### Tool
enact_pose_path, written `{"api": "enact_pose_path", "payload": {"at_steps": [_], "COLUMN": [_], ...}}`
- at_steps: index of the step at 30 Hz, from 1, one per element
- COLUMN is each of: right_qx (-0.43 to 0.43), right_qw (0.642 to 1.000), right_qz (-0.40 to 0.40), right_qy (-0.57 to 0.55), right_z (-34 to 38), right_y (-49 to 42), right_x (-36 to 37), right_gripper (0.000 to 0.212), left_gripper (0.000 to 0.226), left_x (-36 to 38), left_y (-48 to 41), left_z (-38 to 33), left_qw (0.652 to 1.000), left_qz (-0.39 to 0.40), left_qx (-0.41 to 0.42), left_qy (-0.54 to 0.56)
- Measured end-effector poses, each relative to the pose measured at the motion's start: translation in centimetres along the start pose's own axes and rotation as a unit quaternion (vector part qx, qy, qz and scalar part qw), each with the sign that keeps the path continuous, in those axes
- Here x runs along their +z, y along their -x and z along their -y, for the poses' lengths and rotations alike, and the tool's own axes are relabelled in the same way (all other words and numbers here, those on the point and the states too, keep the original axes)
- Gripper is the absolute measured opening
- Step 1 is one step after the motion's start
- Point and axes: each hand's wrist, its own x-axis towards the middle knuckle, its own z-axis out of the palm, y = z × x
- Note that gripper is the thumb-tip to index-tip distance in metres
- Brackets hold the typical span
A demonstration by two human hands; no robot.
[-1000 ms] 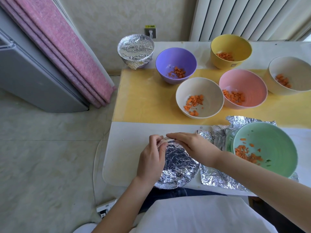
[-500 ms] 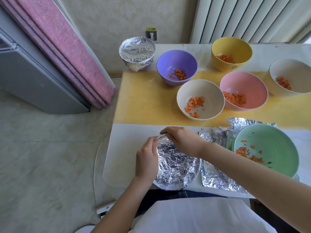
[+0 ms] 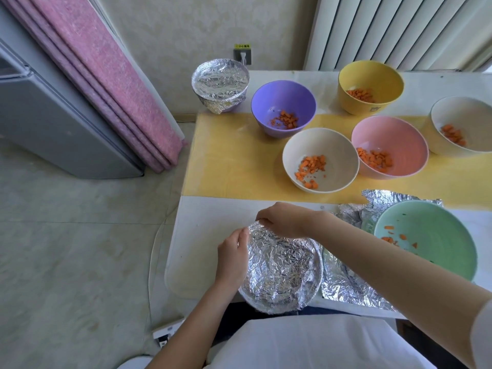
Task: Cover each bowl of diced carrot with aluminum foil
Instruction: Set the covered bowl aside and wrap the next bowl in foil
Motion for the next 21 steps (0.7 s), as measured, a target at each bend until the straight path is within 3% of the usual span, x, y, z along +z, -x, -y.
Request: {"api": "enact_pose_path", "payload": {"at_steps": [9,15,21], "right_qx": [-0.020,-0.055,-0.040], "right_qw": [0.999,0.997,0.994], "right_qz": [-0.012,-0.058,-0.097], "right_qy": [0.025,-0.007,-0.031], "right_z": [-0.1,0.1,-1.0], "right_y": [-0.4,-0.1,0.1], "right_x": [0.4,1.8,2.3], "right_gripper": [0.020,0.052,0.039], "left_gripper": [0.041,0.037,0.030], "left_x": [0.2,0.1,0.6], "left_y": [-0.1,0.0,0.9], "left_z": [0.4,0.6,0.9], "left_qw": [0.999,1.000,0.999], "left_qz": [0.001,0.011,-0.005], "left_qx": [0.010,-0.004,0.011], "left_qy": [-0.031,-0.006,0.039]}}
